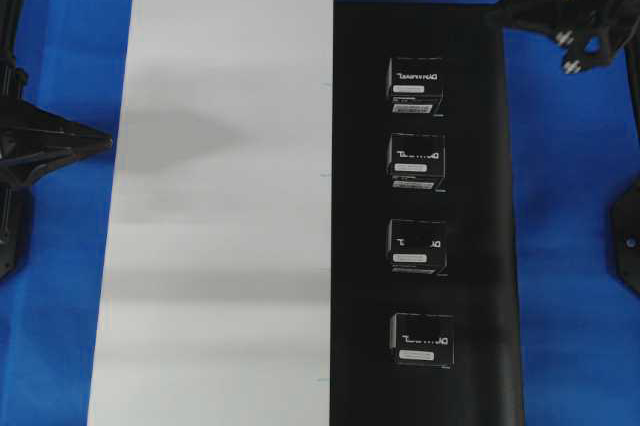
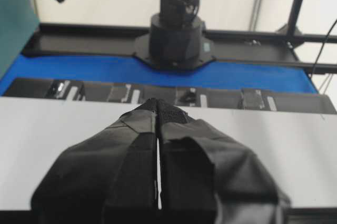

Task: Place the box from the black base onto the white base.
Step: 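Lower the open right gripper around the top black DYNAMIXEL box, then close the right gripper on the top black box, then lift the box with the right gripper and pull it upward, then carry the box left over the white base's top edge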

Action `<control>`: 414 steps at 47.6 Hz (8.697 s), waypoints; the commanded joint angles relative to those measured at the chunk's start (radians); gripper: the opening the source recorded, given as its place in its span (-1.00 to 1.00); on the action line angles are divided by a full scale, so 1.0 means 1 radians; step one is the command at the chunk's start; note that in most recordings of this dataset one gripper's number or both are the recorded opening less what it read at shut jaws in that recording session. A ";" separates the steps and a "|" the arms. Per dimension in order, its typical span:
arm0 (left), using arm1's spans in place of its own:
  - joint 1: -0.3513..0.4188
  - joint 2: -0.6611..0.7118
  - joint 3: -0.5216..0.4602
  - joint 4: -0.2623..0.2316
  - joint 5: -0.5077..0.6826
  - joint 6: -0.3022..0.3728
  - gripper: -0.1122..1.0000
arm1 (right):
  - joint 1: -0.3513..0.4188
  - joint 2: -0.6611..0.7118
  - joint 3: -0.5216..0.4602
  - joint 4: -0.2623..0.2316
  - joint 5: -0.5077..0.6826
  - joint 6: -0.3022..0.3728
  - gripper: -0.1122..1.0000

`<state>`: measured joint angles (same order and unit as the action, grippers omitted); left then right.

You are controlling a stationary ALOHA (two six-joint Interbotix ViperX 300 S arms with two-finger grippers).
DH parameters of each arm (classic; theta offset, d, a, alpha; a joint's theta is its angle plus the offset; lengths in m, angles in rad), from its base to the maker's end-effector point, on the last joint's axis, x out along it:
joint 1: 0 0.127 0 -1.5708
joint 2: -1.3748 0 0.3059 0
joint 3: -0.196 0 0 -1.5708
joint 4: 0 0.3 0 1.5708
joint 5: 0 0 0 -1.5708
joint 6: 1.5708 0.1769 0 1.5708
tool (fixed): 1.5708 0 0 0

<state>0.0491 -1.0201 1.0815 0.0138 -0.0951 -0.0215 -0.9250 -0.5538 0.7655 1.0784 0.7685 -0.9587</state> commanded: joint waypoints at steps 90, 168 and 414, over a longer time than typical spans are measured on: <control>0.003 0.002 -0.041 0.002 0.017 -0.071 -0.86 | 0.196 0.305 0.114 0.081 -0.296 -0.675 0.99; 0.003 -0.006 -0.043 0.003 0.049 -0.091 -0.86 | 0.284 0.459 0.011 0.091 -0.370 -0.675 1.00; -0.009 -0.064 -0.049 0.002 0.135 -0.092 -0.86 | 0.531 0.574 -0.549 -0.624 -0.179 0.262 0.34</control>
<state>0.0491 -1.0891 1.0584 0.0138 0.0445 -0.1120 -0.4080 0.0107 0.2163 0.4495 0.6029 -0.6964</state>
